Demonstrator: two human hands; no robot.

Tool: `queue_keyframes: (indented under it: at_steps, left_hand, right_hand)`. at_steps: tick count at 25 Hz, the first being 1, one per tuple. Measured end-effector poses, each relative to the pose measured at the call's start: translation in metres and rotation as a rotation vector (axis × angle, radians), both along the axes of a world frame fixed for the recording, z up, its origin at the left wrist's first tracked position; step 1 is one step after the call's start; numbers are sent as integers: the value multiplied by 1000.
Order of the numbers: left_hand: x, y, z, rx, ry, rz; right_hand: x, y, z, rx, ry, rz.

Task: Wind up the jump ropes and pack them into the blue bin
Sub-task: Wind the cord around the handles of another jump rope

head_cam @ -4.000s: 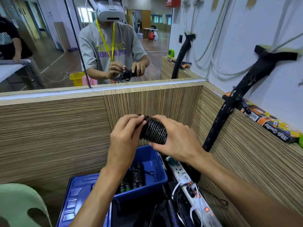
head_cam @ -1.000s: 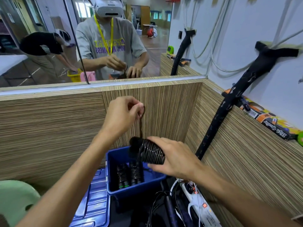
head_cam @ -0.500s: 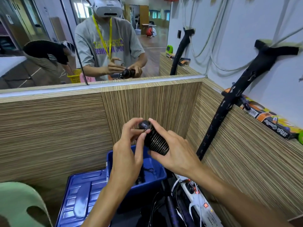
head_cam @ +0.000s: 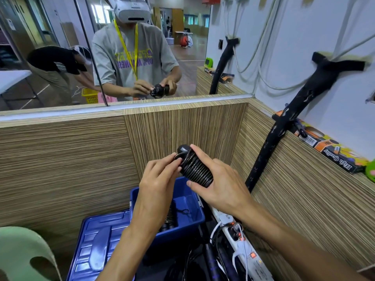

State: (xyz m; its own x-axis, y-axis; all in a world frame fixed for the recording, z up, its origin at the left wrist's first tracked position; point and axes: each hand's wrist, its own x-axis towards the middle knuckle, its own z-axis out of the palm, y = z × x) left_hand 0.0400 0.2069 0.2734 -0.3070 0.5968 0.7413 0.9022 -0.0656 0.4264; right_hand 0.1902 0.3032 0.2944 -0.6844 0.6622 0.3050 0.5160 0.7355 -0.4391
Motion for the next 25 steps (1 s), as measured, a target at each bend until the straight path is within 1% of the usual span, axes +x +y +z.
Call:
queue_keyframes:
  at_steps: [2,6,11,13,17,21,25]
  left_hand:
    - [-1,2,6,-3,-16,16]
    - [-2,2,18,-14,-151,26]
    - [4,12,24,-113,-125,66]
    - [8,16,23,-148,-162,45]
    - [20,17,20,-197,-345,-4]
    - [25,16,20,-228,-548,-65]
    - [9,9,28,-356,-855,-208]
  right_hand:
    - [0,0,0,-3,-18,4]
    - [-2,1,2,42,-42,-6]
    - [-2,-1,3,110,-112,-65]
    - [0,-2,3,120,-144,-90]
    - [4,-5,0,121,-189,-116]
    - [3,-4,1,110,-193,-111]
    - [5,-3,1,121,-222,-76]
